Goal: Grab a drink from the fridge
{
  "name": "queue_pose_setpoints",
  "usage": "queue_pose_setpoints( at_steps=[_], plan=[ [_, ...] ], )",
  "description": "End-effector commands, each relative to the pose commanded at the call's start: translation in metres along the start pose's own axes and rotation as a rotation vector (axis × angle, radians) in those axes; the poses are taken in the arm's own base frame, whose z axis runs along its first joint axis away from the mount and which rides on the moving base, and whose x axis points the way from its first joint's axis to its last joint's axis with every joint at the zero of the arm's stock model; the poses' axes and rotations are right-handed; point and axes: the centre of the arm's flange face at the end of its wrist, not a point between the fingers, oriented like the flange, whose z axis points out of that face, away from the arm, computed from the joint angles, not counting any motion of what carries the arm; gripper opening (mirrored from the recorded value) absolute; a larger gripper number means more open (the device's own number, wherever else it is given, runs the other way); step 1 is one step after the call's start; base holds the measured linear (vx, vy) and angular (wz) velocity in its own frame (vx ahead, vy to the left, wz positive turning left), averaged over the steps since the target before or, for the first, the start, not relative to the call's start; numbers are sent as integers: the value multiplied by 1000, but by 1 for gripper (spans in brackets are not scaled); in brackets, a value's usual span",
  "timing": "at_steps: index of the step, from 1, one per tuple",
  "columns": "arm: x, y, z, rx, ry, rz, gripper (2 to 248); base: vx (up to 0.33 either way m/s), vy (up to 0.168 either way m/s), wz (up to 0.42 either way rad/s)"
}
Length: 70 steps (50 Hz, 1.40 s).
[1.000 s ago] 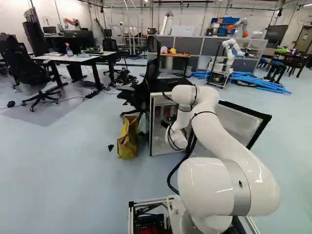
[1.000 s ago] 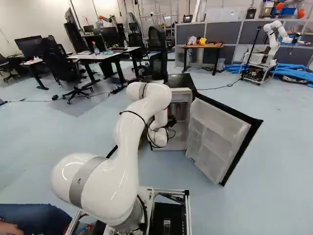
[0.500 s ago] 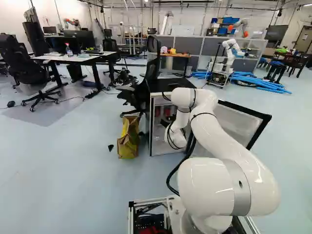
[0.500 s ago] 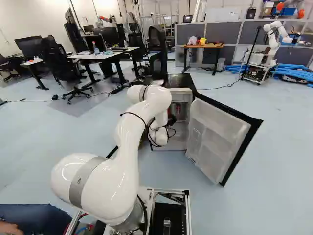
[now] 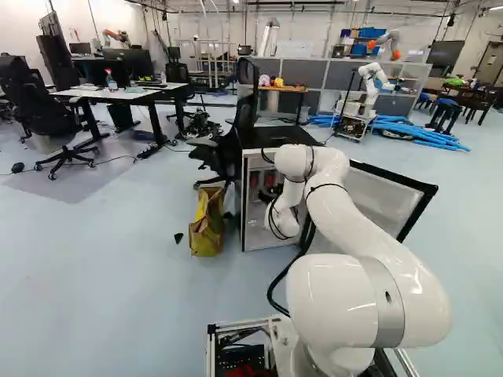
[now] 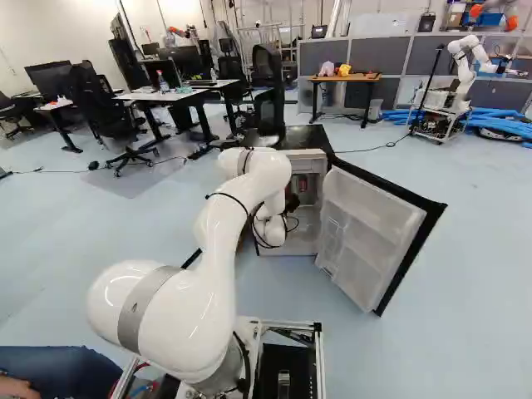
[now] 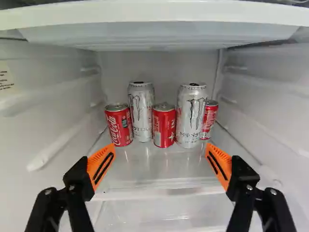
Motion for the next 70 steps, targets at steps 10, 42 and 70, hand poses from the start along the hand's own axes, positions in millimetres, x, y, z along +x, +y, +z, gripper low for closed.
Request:
queue_pose_setpoints(
  at_steps=[10, 42, 70],
  plan=[
    [-3, 0, 6, 1, 4, -2, 247, 0, 0, 0],
    [-8, 1, 17, 3, 10, -7, 247, 0, 0, 0],
    [-8, 1, 17, 3, 10, -7, 196, 0, 0, 0]
  ],
)
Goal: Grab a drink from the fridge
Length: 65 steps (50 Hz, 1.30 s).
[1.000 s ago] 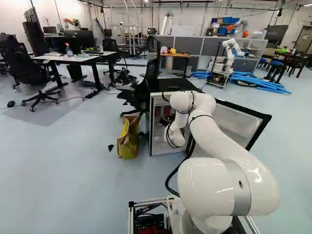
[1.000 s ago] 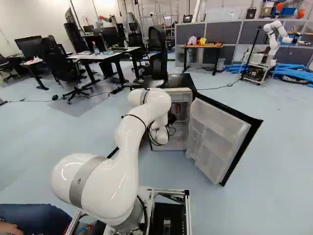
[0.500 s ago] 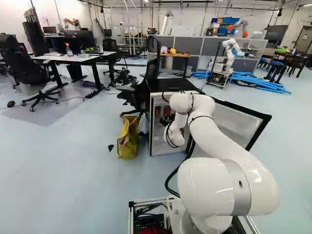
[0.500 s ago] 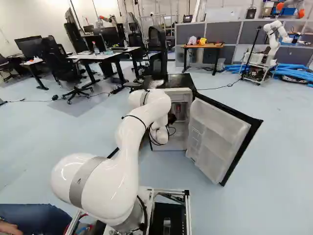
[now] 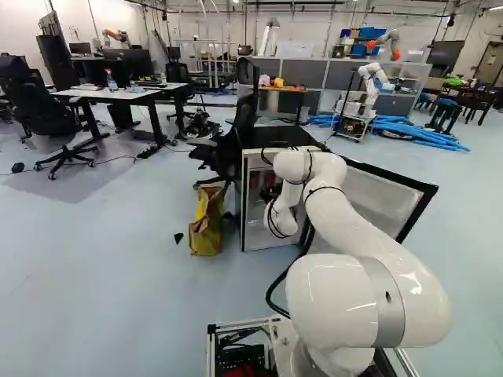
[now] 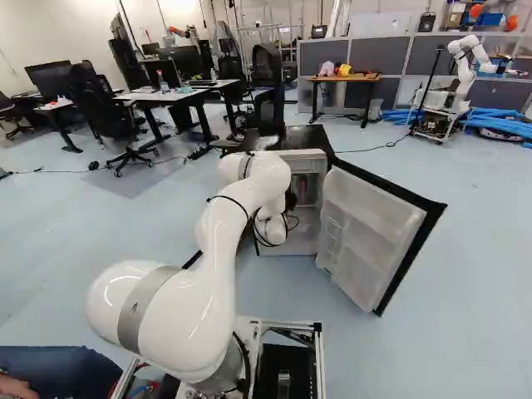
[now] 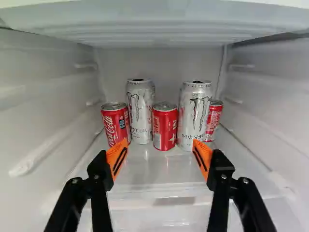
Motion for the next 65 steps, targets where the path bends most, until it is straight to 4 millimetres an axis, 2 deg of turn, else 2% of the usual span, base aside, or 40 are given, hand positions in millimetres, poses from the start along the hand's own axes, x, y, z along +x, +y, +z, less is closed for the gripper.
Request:
queue_pose_setpoints(
  at_steps=[2, 22, 23, 28, 29, 65],
  plan=[
    [0, 0, 0, 0, 0, 0, 188, 0, 0, 0],
    [0, 0, 0, 0, 0, 0, 185, 0, 0, 0],
    [0, 0, 0, 0, 0, 0, 170, 0, 0, 0],
    [0, 0, 0, 0, 0, 0, 170, 0, 0, 0],
    [0, 0, 0, 0, 0, 0, 157, 0, 0, 0],
    [-1, 0, 2, 0, -1, -1, 156, 0, 0, 0]
  ],
)
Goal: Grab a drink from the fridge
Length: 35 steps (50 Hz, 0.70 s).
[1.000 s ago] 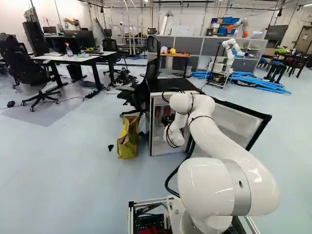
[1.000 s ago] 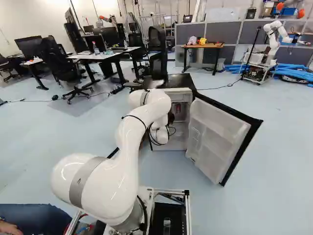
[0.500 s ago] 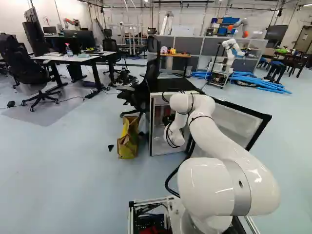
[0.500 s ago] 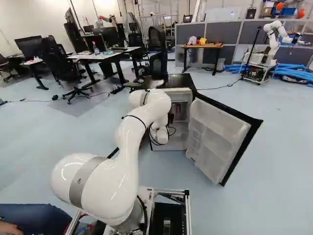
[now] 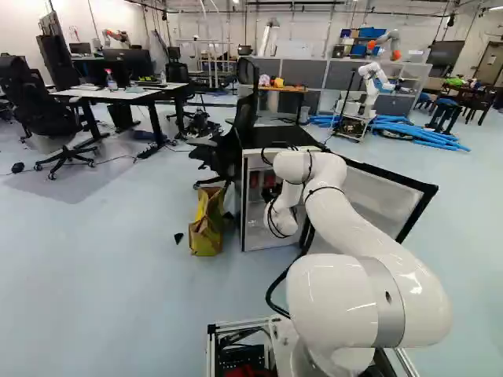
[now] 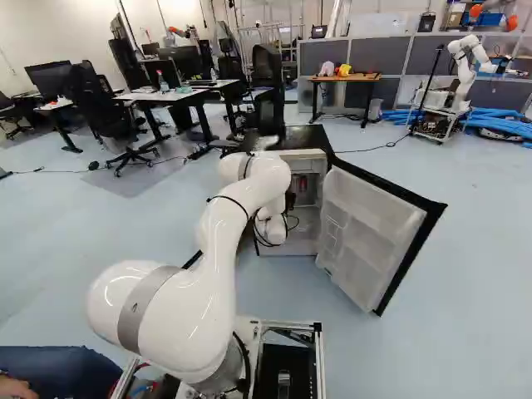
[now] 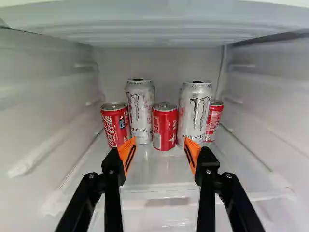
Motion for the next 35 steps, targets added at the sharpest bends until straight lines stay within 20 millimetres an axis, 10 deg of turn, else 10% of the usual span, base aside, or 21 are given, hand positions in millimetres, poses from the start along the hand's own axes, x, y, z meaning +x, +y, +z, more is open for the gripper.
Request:
queue_pose_setpoints(
  at_steps=[35],
  plan=[
    [-10, 0, 13, 2, -44, -6, 156, 0, 0, 0]
  ],
)
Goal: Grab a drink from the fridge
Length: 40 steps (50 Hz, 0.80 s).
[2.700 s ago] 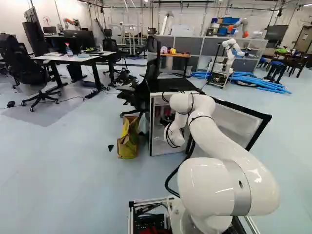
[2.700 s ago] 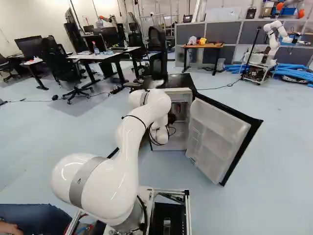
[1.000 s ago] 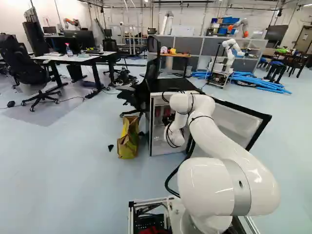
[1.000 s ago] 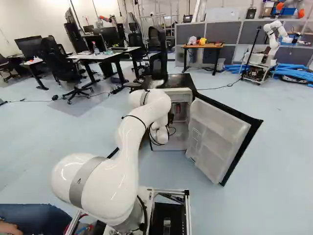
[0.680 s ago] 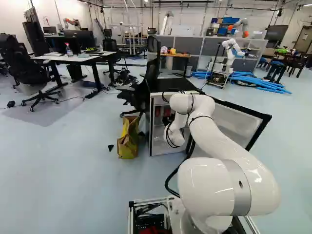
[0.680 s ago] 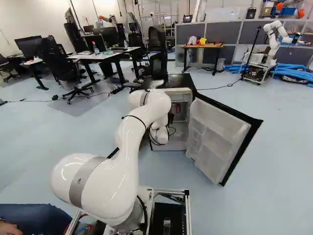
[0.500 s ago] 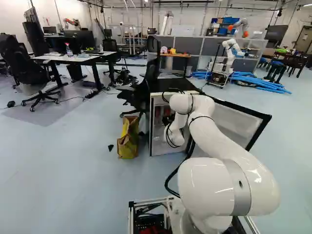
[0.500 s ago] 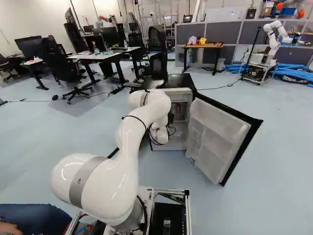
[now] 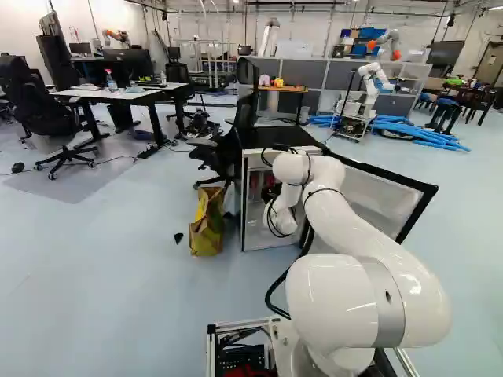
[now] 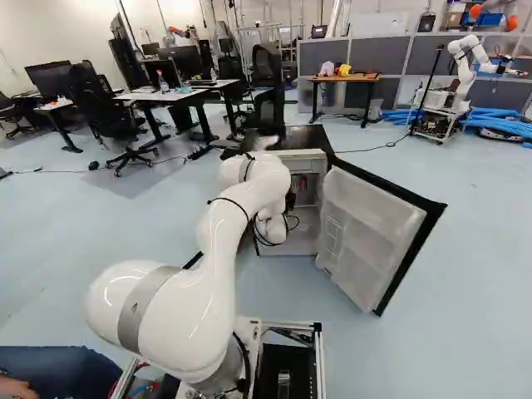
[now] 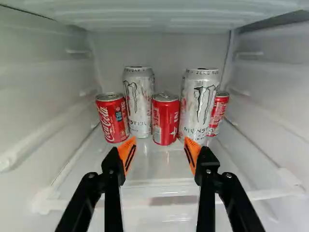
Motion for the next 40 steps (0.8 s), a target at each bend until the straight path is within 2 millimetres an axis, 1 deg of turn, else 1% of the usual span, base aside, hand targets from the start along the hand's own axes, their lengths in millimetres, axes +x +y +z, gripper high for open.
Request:
queue_pose_setpoints(
  at_steps=[18, 40],
  plan=[
    [19, 1, 6, 1, -7, -4, 156, 0, 0, 0],
    [13, 1, 17, 2, -11, -9, 156, 0, 0, 0]
  ],
)
